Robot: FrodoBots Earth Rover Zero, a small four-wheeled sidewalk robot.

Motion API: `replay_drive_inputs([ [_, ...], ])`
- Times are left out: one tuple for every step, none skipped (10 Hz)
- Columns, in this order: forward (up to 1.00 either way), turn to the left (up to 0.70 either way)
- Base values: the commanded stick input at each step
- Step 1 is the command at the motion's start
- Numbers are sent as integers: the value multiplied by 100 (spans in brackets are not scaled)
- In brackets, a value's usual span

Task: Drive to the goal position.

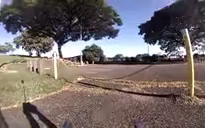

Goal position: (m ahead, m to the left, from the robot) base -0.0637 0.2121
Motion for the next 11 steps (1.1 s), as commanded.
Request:
replay_drive_inputs([
  [0,45],
  [0,45],
  [0,45],
  [0,45],
  [0,45],
  [0,45],
  [0,45],
  [0,45],
  [0,45],
  [0,45],
  [0,45],
])
